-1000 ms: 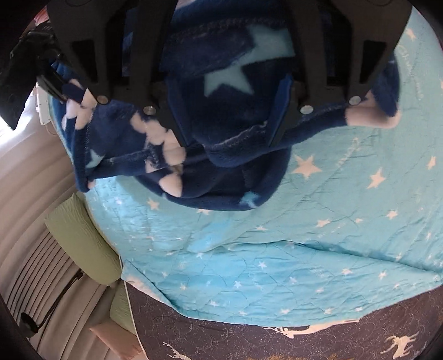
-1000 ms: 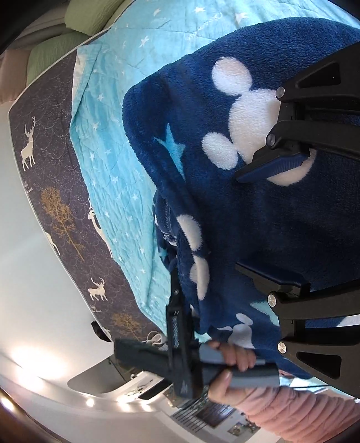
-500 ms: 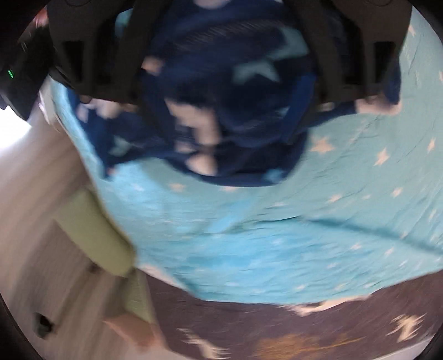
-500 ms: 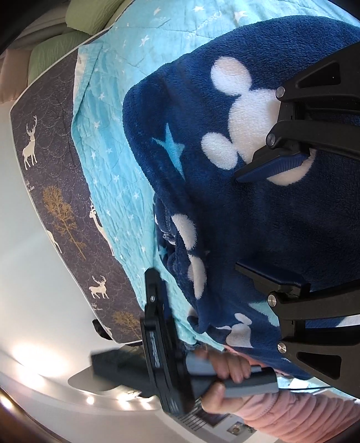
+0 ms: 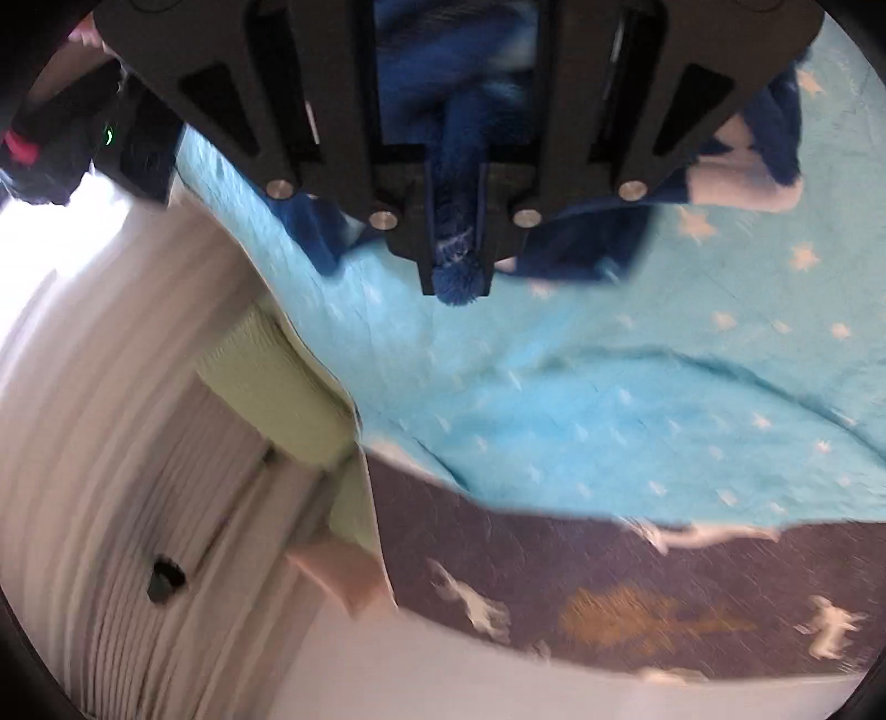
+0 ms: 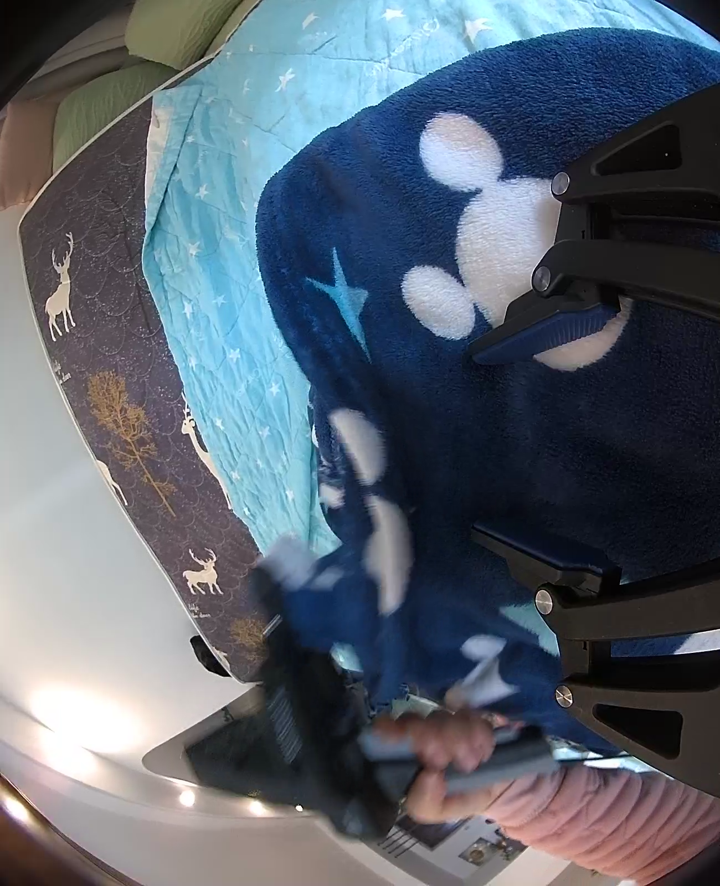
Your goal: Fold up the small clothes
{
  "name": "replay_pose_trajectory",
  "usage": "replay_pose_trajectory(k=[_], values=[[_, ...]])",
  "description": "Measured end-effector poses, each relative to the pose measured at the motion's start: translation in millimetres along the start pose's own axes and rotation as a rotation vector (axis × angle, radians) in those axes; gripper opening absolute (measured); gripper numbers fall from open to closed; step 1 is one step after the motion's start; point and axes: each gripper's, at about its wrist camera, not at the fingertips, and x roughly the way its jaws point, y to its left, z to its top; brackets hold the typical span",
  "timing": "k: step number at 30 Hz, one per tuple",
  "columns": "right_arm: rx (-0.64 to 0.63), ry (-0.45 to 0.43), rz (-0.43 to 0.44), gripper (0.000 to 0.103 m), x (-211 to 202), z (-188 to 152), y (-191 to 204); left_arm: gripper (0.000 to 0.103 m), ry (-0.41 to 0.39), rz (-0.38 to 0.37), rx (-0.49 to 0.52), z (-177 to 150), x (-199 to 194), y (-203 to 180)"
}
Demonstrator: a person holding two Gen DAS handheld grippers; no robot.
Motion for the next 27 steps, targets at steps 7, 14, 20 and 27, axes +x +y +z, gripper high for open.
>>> replay_pose_trajectory(k=[7, 14, 20, 27], values=[[-0.005, -0.004, -0.002, 0.059, 0, -2, 1, 0.059, 0.064, 0.144, -0.096, -9, -15, 25], [-0.006, 0.013, -0.02, 0.059, -1, 3, 5, 0.06, 0.145, 0.326, 0.115, -64, -68, 12], [-0.038, 0.106, -0.041, 0.059, 12, 31, 19, 0.06, 0.211, 0.268, 0.119, -78, -74, 22], [0.004, 0.205, -0.098, 0.059, 70, 88, 19, 0.06, 0.238, 0.496, 0.151, -64, 3, 41]])
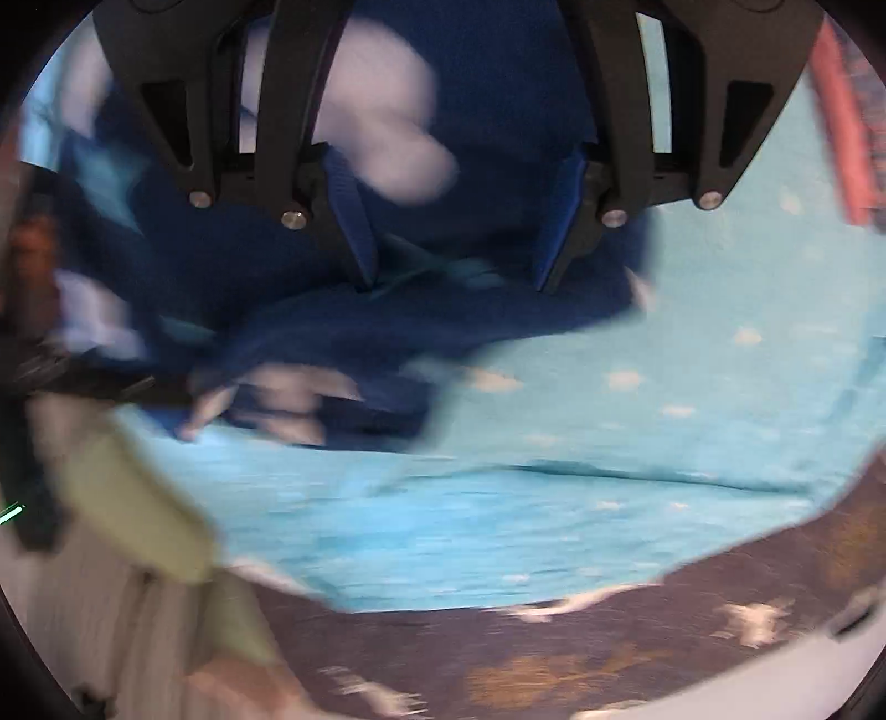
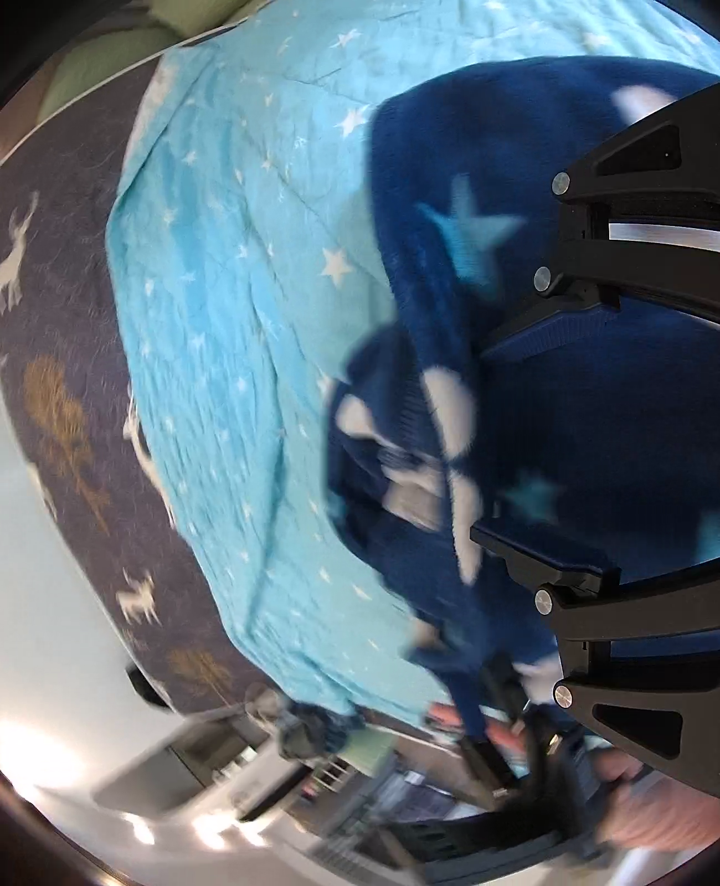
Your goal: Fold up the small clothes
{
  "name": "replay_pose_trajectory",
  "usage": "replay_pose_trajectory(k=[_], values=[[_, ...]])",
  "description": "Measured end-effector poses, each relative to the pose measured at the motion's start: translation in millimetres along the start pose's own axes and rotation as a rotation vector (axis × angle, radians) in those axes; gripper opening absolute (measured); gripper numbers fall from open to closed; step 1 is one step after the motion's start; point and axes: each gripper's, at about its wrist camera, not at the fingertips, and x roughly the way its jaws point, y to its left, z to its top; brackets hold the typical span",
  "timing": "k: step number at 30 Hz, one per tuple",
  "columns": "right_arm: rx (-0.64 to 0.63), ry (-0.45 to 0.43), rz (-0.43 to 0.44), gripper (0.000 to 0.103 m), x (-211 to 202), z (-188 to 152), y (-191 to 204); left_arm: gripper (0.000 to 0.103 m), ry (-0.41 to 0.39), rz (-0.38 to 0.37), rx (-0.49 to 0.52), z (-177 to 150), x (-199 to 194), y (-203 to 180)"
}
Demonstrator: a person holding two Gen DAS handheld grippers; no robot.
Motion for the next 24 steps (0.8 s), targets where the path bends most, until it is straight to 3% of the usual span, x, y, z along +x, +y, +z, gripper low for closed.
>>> replay_pose_trajectory(k=[2, 3, 5, 7, 10, 13, 15, 18, 21, 24], values=[[0.037, -0.071, -0.101, 0.059, 12, 18, -11, 0.06, 0.053, 0.166, -0.066, 4, 29, 19], [0.064, -0.09, -0.169, 0.059, 22, 24, -22, 0.06, 0.093, 0.214, -0.117, 3, 41, 32], [0.162, -0.034, -0.162, 0.059, 41, 26, -47, 0.06, 0.099, 0.145, -0.225, -2, 44, 53], [0.283, -0.059, -0.039, 0.056, 35, 16, -71, 0.06, 0.06, 0.117, -0.276, -8, 31, 64], [0.31, -0.132, -0.011, 0.057, -1, 9, -82, 0.06, 0.018, 0.099, -0.286, -17, 5, 70], [0.218, -0.16, 0.029, 0.057, -55, -13, -77, 0.06, -0.012, -0.034, -0.304, -36, -34, 69], [0.131, -0.156, 0.005, 0.059, -94, -40, -75, 0.067, -0.001, -0.101, -0.28, -58, -60, 64], [0.072, -0.158, -0.05, 0.062, -146, -97, -83, 0.073, 0.009, -0.131, -0.24, -100, -97, 47], [0.133, -0.165, -0.058, 0.067, -186, -154, -107, 0.076, 0.017, -0.176, -0.23, -146, -128, 35], [0.239, -0.118, -0.021, 0.069, -206, -205, -134, 0.082, 0.035, -0.202, -0.264, -184, -143, 32]])
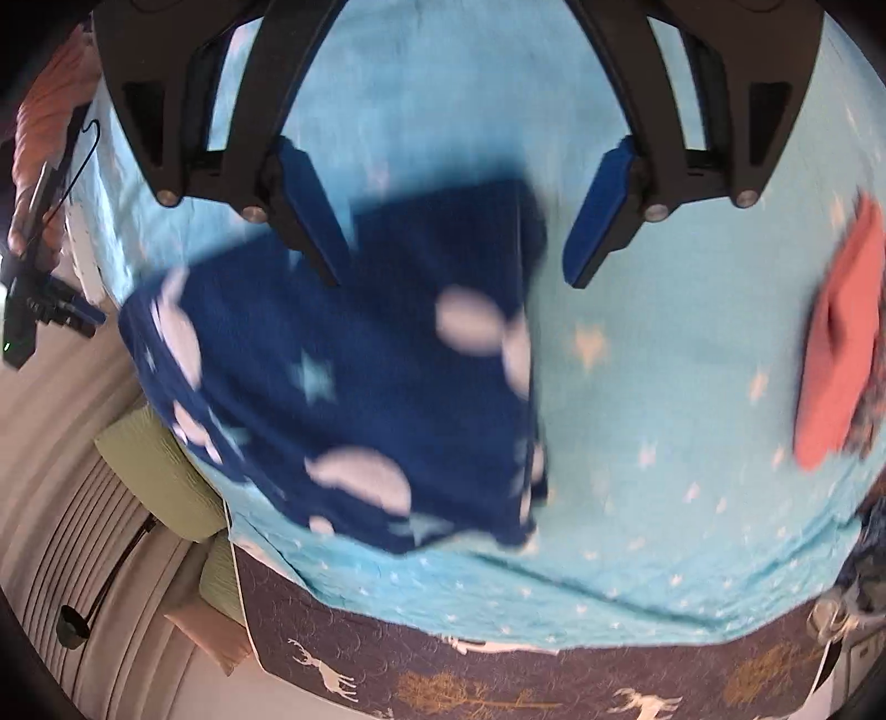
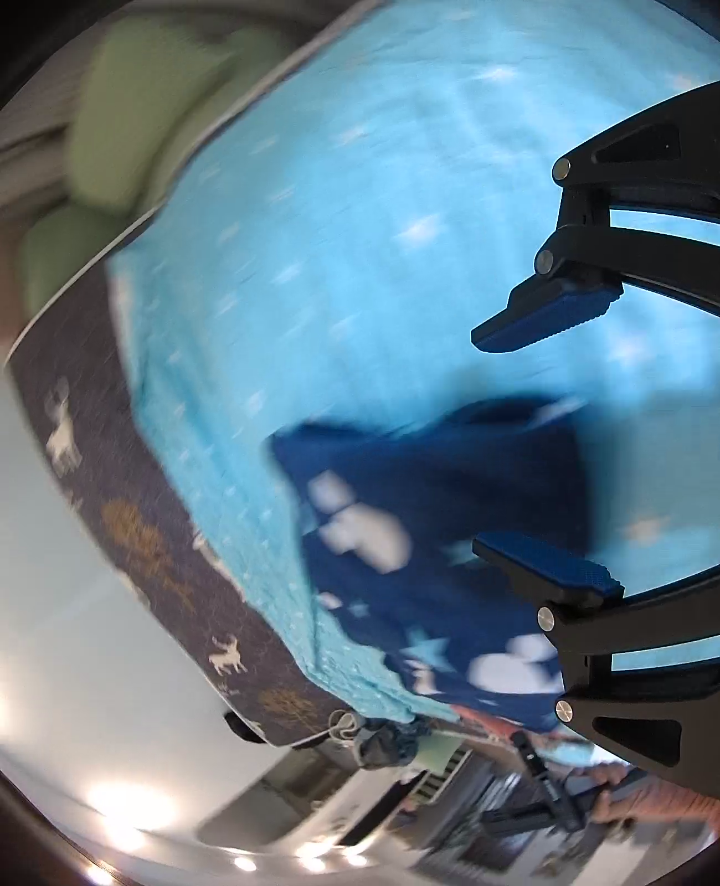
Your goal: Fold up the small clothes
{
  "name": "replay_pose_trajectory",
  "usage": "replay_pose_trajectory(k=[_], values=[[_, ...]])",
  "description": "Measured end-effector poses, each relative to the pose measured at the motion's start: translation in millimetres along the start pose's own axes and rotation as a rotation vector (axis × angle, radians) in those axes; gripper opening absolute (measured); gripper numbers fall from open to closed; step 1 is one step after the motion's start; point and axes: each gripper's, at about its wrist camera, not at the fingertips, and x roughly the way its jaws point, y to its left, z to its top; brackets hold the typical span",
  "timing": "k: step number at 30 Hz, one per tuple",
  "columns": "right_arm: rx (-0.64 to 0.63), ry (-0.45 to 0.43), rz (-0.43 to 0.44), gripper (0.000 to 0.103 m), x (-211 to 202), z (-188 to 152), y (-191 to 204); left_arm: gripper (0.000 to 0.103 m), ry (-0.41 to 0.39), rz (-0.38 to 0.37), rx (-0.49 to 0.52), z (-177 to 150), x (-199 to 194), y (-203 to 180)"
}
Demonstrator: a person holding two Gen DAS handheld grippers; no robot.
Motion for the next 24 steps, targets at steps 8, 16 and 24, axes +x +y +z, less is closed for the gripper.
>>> replay_pose_trajectory(k=[8, 16, 24], values=[[0.207, 0.113, 0.235, 0.076, 28, -44, -17, 0.082, 0.026, -0.15, -0.28, -31, 17, 16], [0.252, 0.065, 0.179, 0.023, 83, -3, 11, 0.028, -0.041, -0.312, -0.499, -2, 56, 41], [0.232, 0.013, 0.213, 0.011, 36, -10, 28, 0.023, -0.103, -0.331, -0.363, -25, -6, 19]])
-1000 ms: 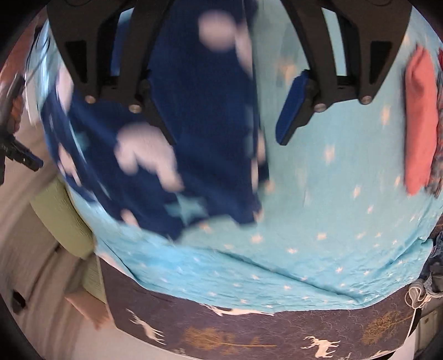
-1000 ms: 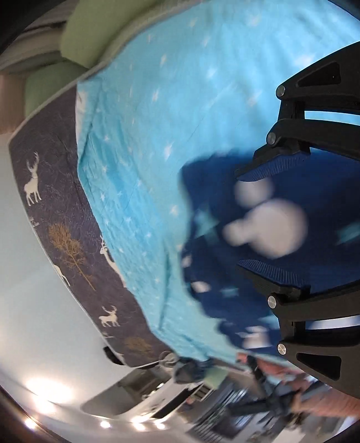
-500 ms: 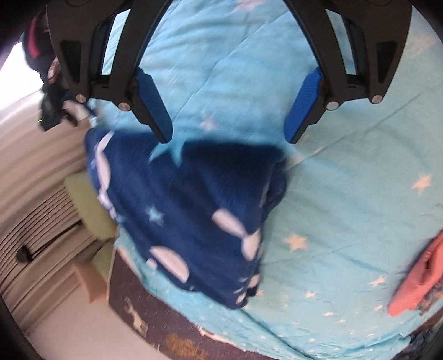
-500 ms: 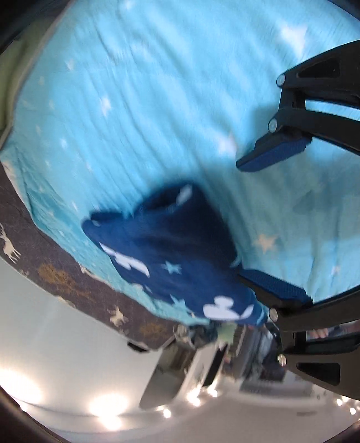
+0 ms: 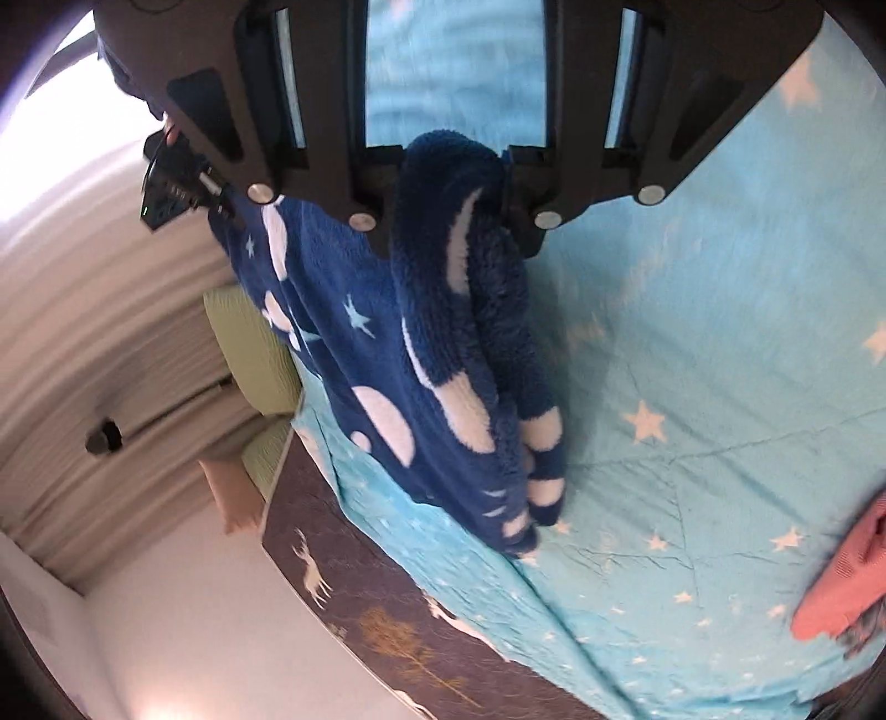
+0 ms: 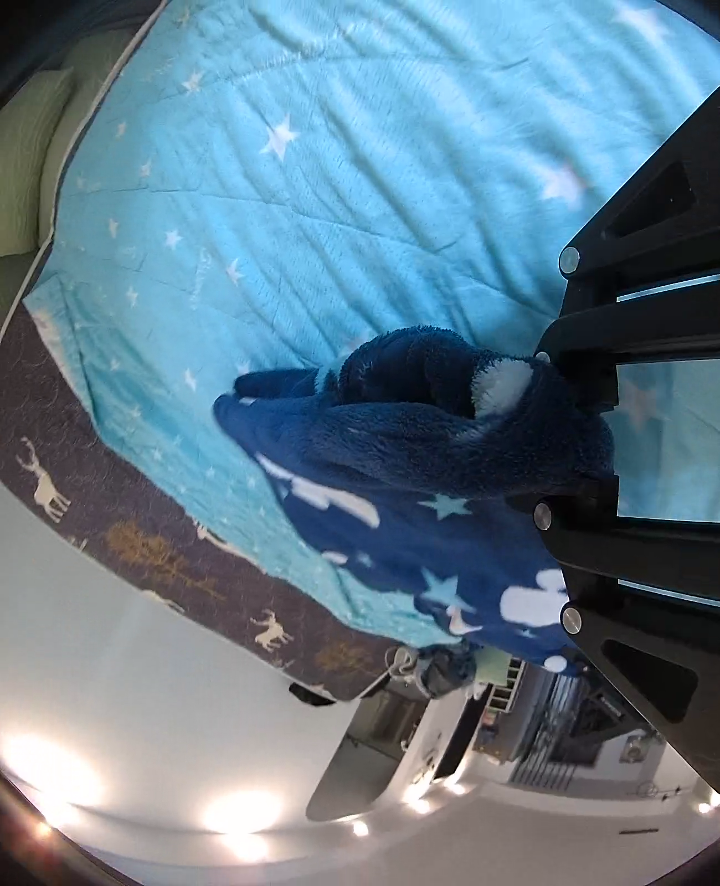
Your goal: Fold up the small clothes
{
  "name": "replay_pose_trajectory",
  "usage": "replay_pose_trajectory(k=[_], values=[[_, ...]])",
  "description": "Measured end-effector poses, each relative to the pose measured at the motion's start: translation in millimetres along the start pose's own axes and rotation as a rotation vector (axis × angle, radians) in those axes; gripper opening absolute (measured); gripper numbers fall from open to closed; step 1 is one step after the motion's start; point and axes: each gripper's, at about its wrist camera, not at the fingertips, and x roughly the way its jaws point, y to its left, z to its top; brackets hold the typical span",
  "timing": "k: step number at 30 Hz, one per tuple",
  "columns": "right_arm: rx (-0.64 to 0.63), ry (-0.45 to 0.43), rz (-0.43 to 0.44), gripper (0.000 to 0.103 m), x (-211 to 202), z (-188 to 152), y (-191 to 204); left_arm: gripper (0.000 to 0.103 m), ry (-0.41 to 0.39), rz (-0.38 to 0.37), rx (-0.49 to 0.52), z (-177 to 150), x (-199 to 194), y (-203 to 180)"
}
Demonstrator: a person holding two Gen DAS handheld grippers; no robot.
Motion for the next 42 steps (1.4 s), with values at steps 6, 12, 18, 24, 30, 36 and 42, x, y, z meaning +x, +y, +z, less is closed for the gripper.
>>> replay_pose_trajectory(k=[6, 12, 18, 24, 30, 36, 42], values=[[-0.081, 0.038, -0.012, 0.011, -60, -60, 13, 0.024, 0.053, 0.037, 0.071, -55, -57, -2], [-0.031, 0.113, -0.051, 0.012, -102, -141, -1, 0.025, 0.1, 0.118, 0.131, -123, -108, -3], [-0.129, 0.184, -0.255, 0.045, -117, -166, -7, 0.039, 0.101, 0.282, 0.194, -135, -126, 4], [-0.308, -0.033, -0.337, 0.065, -127, -108, 33, 0.068, -0.092, 0.263, 0.308, -80, -133, -15], [-0.347, -0.019, -0.3, 0.066, -65, -36, 52, 0.069, -0.045, 0.272, 0.319, -15, -68, -15], [-0.292, 0.066, -0.288, 0.066, -13, -1, 29, 0.069, 0.034, 0.263, 0.306, 16, -14, -4], [-0.297, 0.127, -0.234, 0.066, 12, 6, 19, 0.069, 0.066, 0.25, 0.334, 19, 7, -1]])
